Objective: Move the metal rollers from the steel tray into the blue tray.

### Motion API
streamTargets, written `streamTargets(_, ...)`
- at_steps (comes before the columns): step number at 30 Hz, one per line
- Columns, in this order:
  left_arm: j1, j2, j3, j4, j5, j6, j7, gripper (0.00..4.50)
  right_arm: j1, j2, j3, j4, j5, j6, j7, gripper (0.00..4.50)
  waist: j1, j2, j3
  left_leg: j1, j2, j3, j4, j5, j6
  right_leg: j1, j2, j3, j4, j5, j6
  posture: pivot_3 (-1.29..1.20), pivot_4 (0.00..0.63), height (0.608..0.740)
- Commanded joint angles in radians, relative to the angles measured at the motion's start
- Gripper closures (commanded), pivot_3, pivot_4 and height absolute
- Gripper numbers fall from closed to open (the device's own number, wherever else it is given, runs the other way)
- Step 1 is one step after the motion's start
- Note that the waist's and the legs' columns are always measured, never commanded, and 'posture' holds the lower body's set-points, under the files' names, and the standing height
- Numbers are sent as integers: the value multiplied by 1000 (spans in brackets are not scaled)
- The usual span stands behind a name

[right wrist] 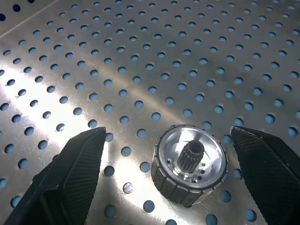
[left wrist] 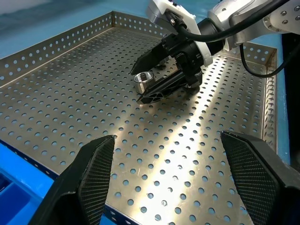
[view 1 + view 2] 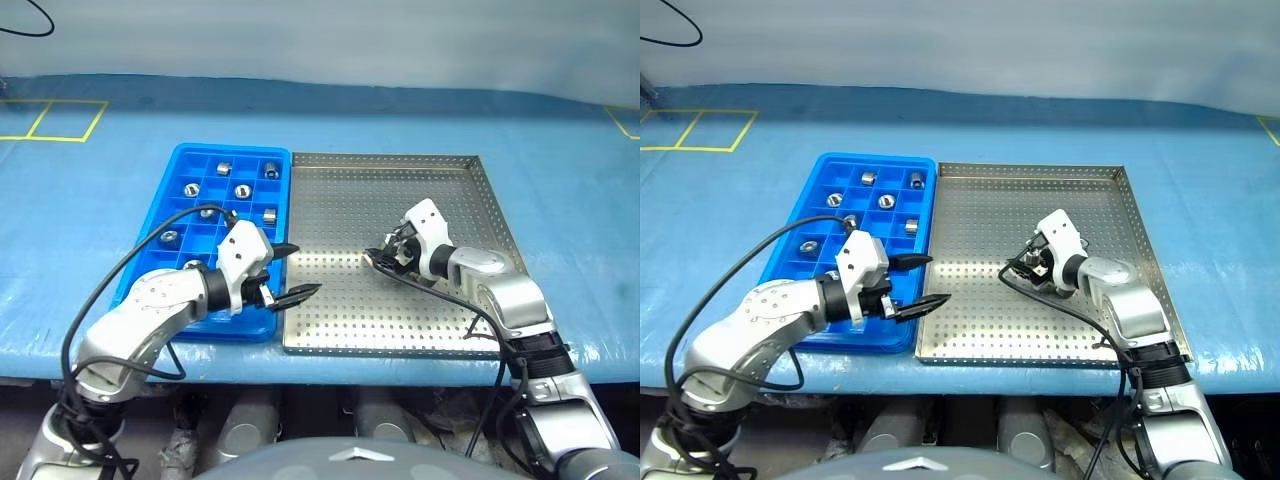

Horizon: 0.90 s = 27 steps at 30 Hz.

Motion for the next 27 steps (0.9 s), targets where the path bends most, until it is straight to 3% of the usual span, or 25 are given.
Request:
streamTargets(1,-36,-26,-16,19,24,-55,1,537,4,-1,-31,-17,7,8,-7,972,0,0,0,0,0,0,0,0,0,0,0,0,0,0,0,-70,150,740)
streamTargets(6,-75,-60,-39,44,29,-90,-18,537,18,-6,-39,-34,8,12,-9,2577,-4,0,0,0,0,0,0,0,1,0,0,0,0,0,0,-88,150,740)
streamTargets(19,-172,-145,-120,238,147,-212,-31,537,57,13,-64,-140,35,7,-18,2577,-22,0,0,0,0,3,1,-1,3,0,0,1,0,3,5,-128,150,740)
streamTargets(27,-91,-21,-80,155,124,-153,-89,537,-14,67,-63,-295,140,11,16,2577,-47,1,0,0,1,4,1,-3,6,-1,0,2,0,3,6,-118,150,740)
